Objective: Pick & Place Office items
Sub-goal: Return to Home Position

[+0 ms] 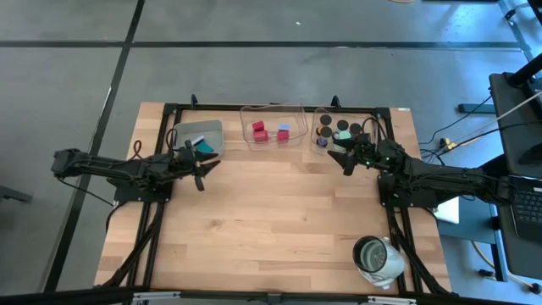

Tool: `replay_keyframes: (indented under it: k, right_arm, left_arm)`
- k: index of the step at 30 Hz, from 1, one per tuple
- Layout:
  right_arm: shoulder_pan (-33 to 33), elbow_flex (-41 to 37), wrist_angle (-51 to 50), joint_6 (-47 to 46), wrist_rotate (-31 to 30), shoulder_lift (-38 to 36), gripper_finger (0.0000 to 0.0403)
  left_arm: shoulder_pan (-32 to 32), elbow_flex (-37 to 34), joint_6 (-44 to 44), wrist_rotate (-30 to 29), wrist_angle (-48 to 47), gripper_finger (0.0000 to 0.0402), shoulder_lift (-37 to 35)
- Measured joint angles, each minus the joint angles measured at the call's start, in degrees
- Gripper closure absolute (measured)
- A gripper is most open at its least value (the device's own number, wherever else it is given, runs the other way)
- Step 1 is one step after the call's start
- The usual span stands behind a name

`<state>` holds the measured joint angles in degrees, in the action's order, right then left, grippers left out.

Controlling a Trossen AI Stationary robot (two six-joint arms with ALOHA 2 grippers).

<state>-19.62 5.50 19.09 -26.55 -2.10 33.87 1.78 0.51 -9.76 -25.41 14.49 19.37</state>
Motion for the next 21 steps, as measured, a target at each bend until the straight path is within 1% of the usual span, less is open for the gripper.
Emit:
replay_keyframes:
  k: [5,11,17,21]
  right_arm:
    - [0.0,0.0,0.0,0.0,0.0,-0.2,0.0084]
    - [0.0,0.1,-0.3,0.0,-0.2,-2.8,0.0084]
    - [0.0,0.1,-0.3,0.0,-0.3,-9.5,0.0084]
    - [0.0,0.1,-0.3,0.0,-0.5,-14.4,0.0084]
  left_arm:
    - [0.0,0.0,0.0,0.0,-1.8,0.0282,-5.7]
    - [-0.1,0.0,0.0,0.0,-1.9,0.0282,-12.9]
    - [-0.1,0.0,0.0,-0.1,-1.8,0.0283,-19.2]
    - [-0.1,0.0,0.0,-0.2,-0.5,0.0283,-19.3]
